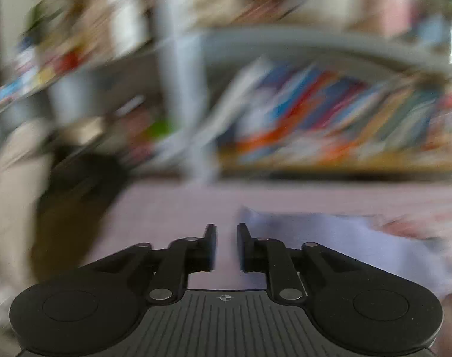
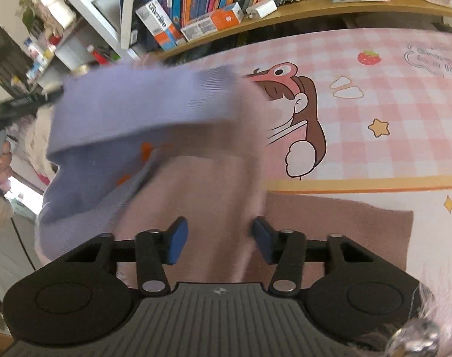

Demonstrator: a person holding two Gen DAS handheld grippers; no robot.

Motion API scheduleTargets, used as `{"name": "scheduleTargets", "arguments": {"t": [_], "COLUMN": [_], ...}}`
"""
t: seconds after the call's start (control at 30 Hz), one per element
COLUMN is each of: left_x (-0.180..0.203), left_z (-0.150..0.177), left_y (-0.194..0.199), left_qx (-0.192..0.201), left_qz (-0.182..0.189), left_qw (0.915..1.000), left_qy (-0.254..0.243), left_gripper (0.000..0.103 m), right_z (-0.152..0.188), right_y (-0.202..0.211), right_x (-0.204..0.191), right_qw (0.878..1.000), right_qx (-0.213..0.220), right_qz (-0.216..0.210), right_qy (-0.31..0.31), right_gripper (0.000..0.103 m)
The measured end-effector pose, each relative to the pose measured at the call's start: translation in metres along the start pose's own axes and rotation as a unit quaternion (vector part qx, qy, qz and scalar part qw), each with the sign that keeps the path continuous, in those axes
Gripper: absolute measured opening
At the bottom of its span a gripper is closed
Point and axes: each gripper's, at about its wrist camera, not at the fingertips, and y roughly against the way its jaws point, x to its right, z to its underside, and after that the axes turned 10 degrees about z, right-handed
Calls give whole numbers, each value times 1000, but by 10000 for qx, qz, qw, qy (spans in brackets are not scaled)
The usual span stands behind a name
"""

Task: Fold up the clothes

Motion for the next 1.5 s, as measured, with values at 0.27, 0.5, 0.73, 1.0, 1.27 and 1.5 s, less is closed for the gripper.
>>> {"name": "scheduleTargets", "arguments": {"t": [0.27,0.5,0.73,1.0,1.27,1.5], "left_x": [-15,38,86,119,98,117], "left_z": [53,99,115,106,85,67], "left_y": [16,17,-4,-15,-3,-7], "left_qx": [-231,-916,-1212,-1002,-573,-144], "left_qz": [442,1230,1721,1865,1522,1289], "left_qw": [9981,9859,9730,9673,9771,9765], "left_qy": [369,-665,-944,-1400,-1368,-1721], "left_gripper": [34,71,71,71,71,71], "right_z": [-7,-15,-52,-57,1,47], "right_y": [-19,-22,24,99,103,56], "right_x": [-14,-29,-12,0,35,56], "right_qw": [9995,9976,9881,9600,9800,9926], "right_qx": [-203,-87,1264,2784,1082,-585], "right_qz": [12,19,774,-50,-1420,-494], "right_qy": [243,681,421,283,877,944], "right_gripper": [36,11,7,8,8,8]}}
